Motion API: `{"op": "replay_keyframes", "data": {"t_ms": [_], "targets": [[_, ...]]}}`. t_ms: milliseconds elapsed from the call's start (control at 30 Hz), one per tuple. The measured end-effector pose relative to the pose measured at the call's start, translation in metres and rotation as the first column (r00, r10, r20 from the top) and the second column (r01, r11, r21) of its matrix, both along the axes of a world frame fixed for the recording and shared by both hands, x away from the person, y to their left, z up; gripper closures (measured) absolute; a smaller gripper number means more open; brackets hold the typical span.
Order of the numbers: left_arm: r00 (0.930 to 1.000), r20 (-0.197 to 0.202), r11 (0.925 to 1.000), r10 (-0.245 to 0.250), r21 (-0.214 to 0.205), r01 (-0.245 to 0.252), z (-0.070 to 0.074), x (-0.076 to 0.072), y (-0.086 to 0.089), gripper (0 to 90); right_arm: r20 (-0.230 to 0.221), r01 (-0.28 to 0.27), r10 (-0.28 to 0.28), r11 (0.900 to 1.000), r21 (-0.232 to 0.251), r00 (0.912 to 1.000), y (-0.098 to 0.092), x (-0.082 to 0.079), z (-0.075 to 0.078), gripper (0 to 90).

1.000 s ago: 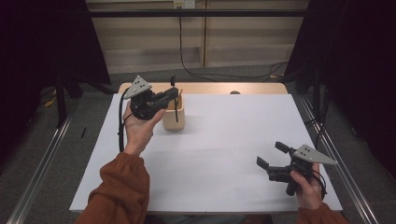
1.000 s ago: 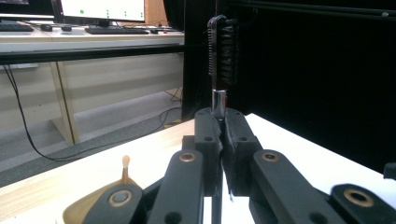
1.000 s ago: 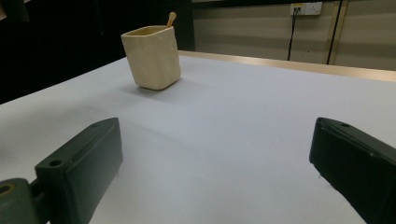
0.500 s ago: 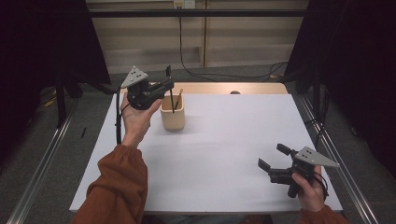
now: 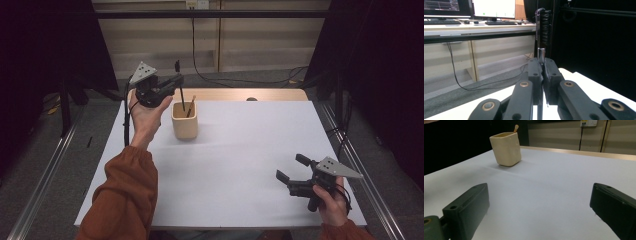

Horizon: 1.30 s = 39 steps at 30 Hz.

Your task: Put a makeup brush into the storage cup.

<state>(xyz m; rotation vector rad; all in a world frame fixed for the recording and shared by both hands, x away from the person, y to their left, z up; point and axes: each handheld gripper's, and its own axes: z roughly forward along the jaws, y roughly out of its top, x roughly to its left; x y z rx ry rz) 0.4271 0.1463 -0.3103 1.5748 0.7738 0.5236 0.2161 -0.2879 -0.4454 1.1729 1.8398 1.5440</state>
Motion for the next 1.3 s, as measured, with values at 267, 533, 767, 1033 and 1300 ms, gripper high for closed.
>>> {"op": "replay_keyframes", "data": {"t_ms": [267, 533, 767, 1033, 1300], "targets": [[0.9996, -0.008, 0.9997, 0.025, -0.001, -0.025, -0.009, 0.014, 0.001, 85.5, 0.002, -0.008, 0.008, 1.0, -0.001, 1.0, 0.0, 0.001, -0.001, 2.2], [0.9997, -0.011, 0.9995, 0.02, 0.023, -0.019, -0.016, 0.015, -0.004, 85.5, -0.002, -0.018, 0.018, 0.9998, 0.003, 0.9998, 0.001, 0.0, 0.0, 3.1], [0.9997, -0.026, 0.9993, 0.005, 0.036, -0.005, -0.025, 0.015, -0.007, 85.5, -0.001, -0.015, 0.015, 0.9999, 0.008, 0.9999, 0.0, 0.0, 0.0, 3.1], [0.9987, -0.047, 0.9985, 0.019, 0.052, -0.016, -0.039, 0.018, -0.006, 85.5, -0.001, -0.015, 0.015, 0.9998, 0.008, 0.9999, 0.0, 0.0, 0.0, 3.1], [0.9976, -0.064, 0.9981, 0.025, 0.059, -0.021, -0.055, 0.017, -0.004, 85.5, 0.003, -0.014, 0.014, 0.9999, 0.007, 0.9999, 0.001, 0.0, 0.0, 3.1]]}}
